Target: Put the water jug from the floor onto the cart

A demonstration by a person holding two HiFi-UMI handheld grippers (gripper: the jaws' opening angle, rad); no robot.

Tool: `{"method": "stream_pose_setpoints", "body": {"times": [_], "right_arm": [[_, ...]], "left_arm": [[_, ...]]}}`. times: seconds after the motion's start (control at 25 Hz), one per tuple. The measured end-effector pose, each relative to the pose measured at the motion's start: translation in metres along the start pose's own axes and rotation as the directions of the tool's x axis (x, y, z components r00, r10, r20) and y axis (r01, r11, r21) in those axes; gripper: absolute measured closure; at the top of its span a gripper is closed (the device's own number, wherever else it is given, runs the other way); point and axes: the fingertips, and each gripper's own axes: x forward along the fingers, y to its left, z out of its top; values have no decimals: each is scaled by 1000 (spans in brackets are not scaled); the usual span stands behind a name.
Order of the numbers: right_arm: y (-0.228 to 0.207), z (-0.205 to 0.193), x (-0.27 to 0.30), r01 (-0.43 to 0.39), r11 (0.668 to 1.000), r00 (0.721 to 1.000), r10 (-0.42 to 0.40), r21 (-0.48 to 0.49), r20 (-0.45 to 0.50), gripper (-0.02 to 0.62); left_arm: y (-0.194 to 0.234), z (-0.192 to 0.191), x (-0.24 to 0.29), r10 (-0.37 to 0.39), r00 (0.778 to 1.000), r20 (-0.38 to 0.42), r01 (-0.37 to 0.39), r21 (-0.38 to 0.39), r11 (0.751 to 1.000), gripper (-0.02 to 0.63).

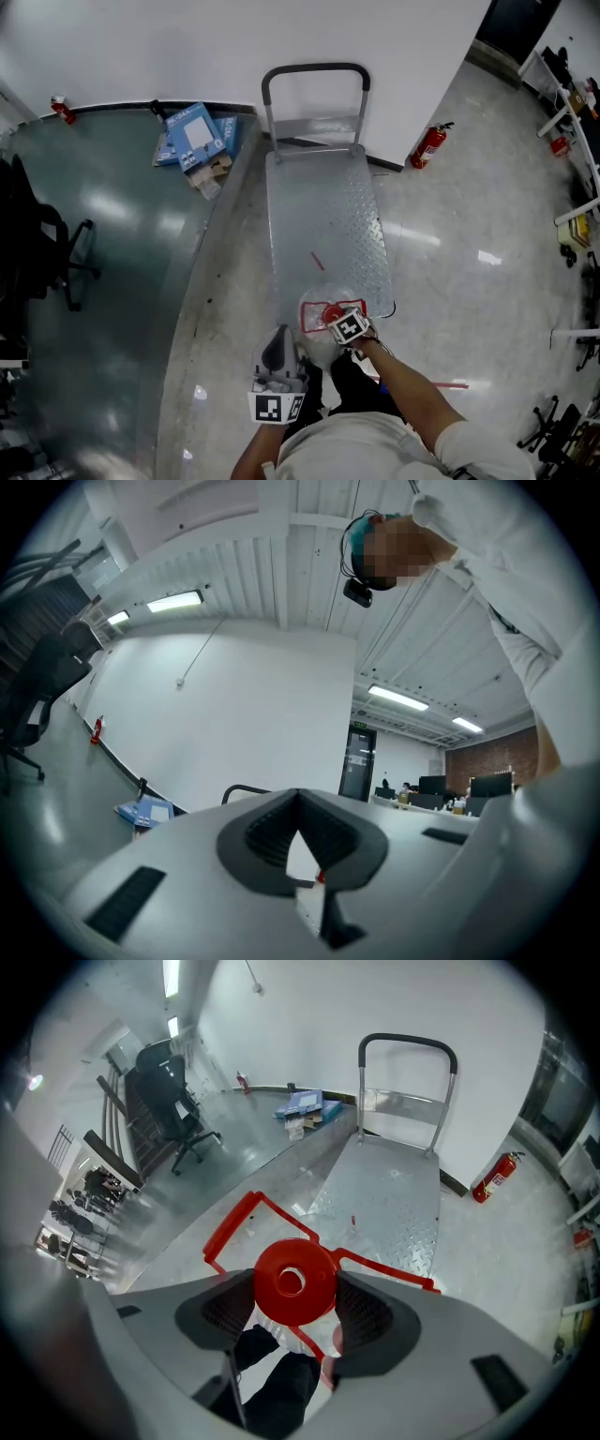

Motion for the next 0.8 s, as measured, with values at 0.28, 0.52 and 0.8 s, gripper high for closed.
{"method": "stream_pose_setpoints", "body": {"times": [0.28,0.52,0.8], "right_arm": [[-17,8,15,15,1000,999,-16,-14,-44,318],[-23,17,30,-24,1000,999,23,-12,-30,318],[-20,22,32,-30,998,999,27,-49,-43,318]], "left_arm": [[15,-7,7,22,999,-26,-22,13,1000,603],[25,-11,7,45,998,-43,-45,16,999,603],[30,-18,13,60,997,-50,-60,-3,998,603]]}}
